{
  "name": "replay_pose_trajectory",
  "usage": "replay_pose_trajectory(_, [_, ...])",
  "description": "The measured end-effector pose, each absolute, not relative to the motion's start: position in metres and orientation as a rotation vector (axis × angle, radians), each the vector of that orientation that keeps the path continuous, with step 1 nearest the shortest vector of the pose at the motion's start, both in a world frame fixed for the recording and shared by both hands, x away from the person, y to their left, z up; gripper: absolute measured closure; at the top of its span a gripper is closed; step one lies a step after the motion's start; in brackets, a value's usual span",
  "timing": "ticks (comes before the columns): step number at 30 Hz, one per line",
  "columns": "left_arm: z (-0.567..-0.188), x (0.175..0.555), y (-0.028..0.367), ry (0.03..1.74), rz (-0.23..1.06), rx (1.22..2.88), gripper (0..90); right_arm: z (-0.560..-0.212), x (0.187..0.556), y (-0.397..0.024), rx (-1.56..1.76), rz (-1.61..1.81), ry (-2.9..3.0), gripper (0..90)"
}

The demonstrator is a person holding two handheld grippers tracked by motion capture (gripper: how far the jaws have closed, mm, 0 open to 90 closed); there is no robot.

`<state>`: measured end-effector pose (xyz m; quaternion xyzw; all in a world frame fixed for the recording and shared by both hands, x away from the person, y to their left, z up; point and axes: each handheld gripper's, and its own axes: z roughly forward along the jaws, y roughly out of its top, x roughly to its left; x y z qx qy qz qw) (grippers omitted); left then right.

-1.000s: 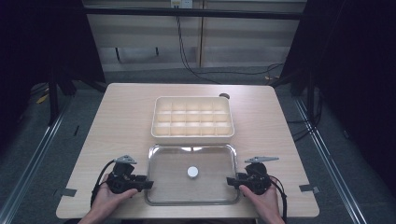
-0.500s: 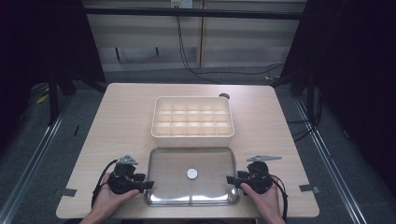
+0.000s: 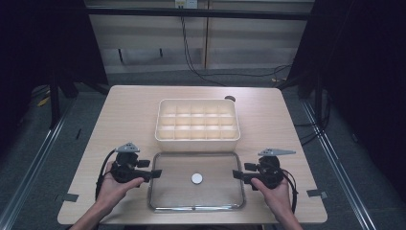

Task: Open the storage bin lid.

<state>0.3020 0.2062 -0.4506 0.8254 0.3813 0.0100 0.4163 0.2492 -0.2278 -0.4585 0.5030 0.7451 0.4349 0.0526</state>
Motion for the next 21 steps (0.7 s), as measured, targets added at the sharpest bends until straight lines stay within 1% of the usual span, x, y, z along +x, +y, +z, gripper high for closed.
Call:
replay_pose_trajectory(1, [-0.449, 0.303, 0.208, 0.965, 0.055, 2.051, 29.2, -0.456, 0.25, -0.23, 1.502, 1.326, 2.236, 31.7])
replay_pose_trajectory(2, [-0.449, 0.303, 0.208, 0.965, 0.055, 2.051, 29.2, -0.456, 0.25, -0.23, 1.502, 1.326, 2.236, 31.7])
replay_pose_trajectory(3, [-0.448, 0.304, 0.213, 0.97, 0.074, 2.015, 29.1, -0.455, 0.25, -0.237, 1.496, 1.337, 2.188, 30.2])
replay_pose_trajectory(4, [-0.448, 0.304, 0.213, 0.97, 0.074, 2.015, 28.9, -0.455, 0.25, -0.237, 1.496, 1.337, 2.188, 30.2])
replay_pose_trajectory(5, [-0.447, 0.303, 0.219, 0.971, 0.115, 2.012, 28.2, -0.454, 0.25, -0.243, 1.487, 1.355, 2.169, 29.4])
replay_pose_trajectory(6, [-0.447, 0.303, 0.219, 0.971, 0.115, 2.012, 27.7, -0.454, 0.25, -0.243, 1.487, 1.355, 2.169, 29.4])
replay_pose_trajectory(8, [-0.448, 0.303, 0.231, 0.994, 0.169, 1.984, 27.4, -0.451, 0.247, -0.256, 1.497, 1.371, 2.119, 28.8])
replay_pose_trajectory(10, [-0.448, 0.304, 0.237, 1.001, 0.178, 1.974, 26.8, -0.45, 0.246, -0.263, 1.491, 1.367, 2.095, 28.4])
replay_pose_trajectory(13, [-0.45, 0.306, 0.254, 1.043, 0.23, 1.92, 25.2, -0.449, 0.244, -0.277, 1.517, 1.36, 2.032, 27.4])
replay_pose_trajectory(14, [-0.45, 0.306, 0.254, 1.043, 0.23, 1.92, 24.4, -0.449, 0.244, -0.277, 1.517, 1.36, 2.032, 27.4])
replay_pose_trajectory(15, [-0.454, 0.308, 0.259, 1.061, 0.237, 1.914, 23.5, -0.449, 0.244, -0.286, 1.532, 1.357, 1.987, 26.1])
replay_pose_trajectory(18, [-0.46, 0.31, 0.263, 1.095, 0.249, 1.917, 23.4, -0.45, 0.243, -0.293, 1.543, 1.341, 1.95, 25.7])
replay_pose_trajectory(21, [-0.468, 0.315, 0.267, 1.163, 0.192, 1.857, 23.4, -0.451, 0.244, -0.301, 1.562, 1.339, 1.922, 26.0])
